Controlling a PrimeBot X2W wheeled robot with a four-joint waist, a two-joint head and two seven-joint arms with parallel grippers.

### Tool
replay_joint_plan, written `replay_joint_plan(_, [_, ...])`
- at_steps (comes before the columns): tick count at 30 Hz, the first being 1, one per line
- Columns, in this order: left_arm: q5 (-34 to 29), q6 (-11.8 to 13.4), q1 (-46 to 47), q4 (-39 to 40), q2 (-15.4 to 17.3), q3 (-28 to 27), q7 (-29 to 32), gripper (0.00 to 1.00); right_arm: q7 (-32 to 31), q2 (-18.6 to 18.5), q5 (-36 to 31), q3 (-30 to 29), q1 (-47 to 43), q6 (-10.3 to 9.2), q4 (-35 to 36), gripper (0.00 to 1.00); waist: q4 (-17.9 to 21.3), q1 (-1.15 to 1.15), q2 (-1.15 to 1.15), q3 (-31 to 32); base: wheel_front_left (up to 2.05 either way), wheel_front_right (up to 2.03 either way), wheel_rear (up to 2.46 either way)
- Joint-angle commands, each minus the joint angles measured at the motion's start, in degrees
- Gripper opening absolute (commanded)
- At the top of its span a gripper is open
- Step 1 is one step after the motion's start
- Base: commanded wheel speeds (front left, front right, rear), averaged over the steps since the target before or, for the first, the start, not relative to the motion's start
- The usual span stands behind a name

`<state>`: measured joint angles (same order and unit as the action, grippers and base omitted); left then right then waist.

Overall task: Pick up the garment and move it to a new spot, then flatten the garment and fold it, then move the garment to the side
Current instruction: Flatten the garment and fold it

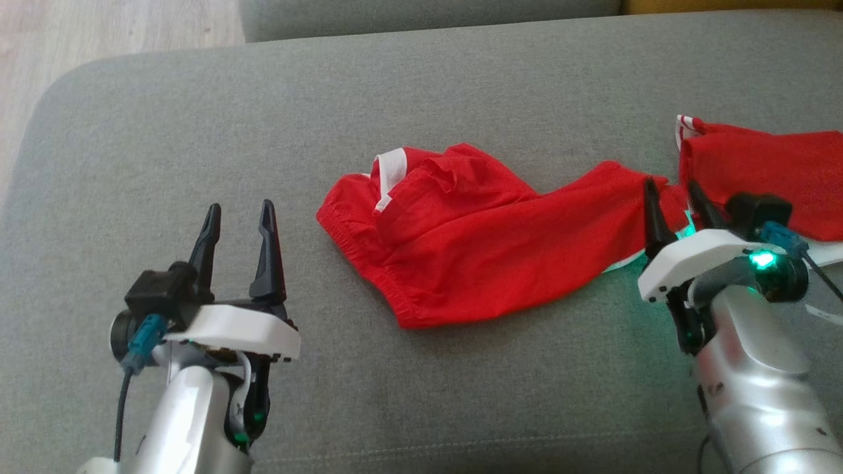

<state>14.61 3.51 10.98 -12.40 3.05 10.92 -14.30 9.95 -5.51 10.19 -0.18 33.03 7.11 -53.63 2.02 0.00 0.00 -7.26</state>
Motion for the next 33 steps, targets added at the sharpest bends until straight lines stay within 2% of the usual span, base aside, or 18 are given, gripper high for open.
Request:
replay_joint_plan(1, [-0.67, -0.24, 2.5, 1.69, 0.2, -1.36, -0.7, 1.0, 1.76, 1.24, -0.97, 1.44, -0.18, 0.37, 3.66, 1.0, 0.18, 0.0, 0.0, 0.23, 0.0, 0.0, 0.0])
replay_joint_plan(9, [-0.37, -0.62, 1.59, 2.6, -0.03, -0.17, -0.7, 1.0, 4.78, 2.55, -0.29, 5.93, -10.74, 0.37, 21.22, 1.0, 0.66, 0.0, 0.0, 1.38, 0.0, 0.0, 0.0])
replay_joint_plan(13, [-0.16, -1.15, 0.54, 2.9, -0.1, 1.37, -0.7, 1.0, 4.99, 2.6, 1.67, 6.64, -17.96, 0.37, 30.59, 1.0, 0.56, 0.0, 0.0, 1.9, 0.0, 0.0, 0.0])
replay_joint_plan(16, [0.01, -1.5, -0.2, 2.89, -0.13, 2.75, -0.7, 1.0, 5.02, 2.61, 2.4, 6.56, -21.67, 0.37, 35.03, 1.0, 0.57, 0.0, 0.0, 1.97, 0.0, 0.0, 0.0])
replay_joint_plan(22, [0.22, -1.91, -0.32, 2.72, -0.15, 4.92, -0.7, 1.0, 4.88, 2.62, 2.41, 5.02, -22.96, 0.37, 38.51, 1.0, 0.58, 0.0, 0.0, 1.68, 0.0, 0.0, 0.0])
replay_joint_plan(28, [-2.65, -6.44, -0.09, -2.65, 1.11, 11.76, 2.13, 1.0, 4.2, 2.62, 2.63, 2.75, -22.9, 0.37, 39.67, 1.0, 0.67, 0.0, 0.0, 0.93, 0.0, 0.0, 0.0])
replay_joint_plan(33, [-4.91, -8.72, 0.3, -6.37, 2.79, 16.86, 5.53, 1.0, 4.05, 2.63, 2.92, 2.73, -22.77, 0.37, 39.89, 1.0, 1.28, 0.0, 0.0, -0.09, 0.0, 0.0, 0.0])
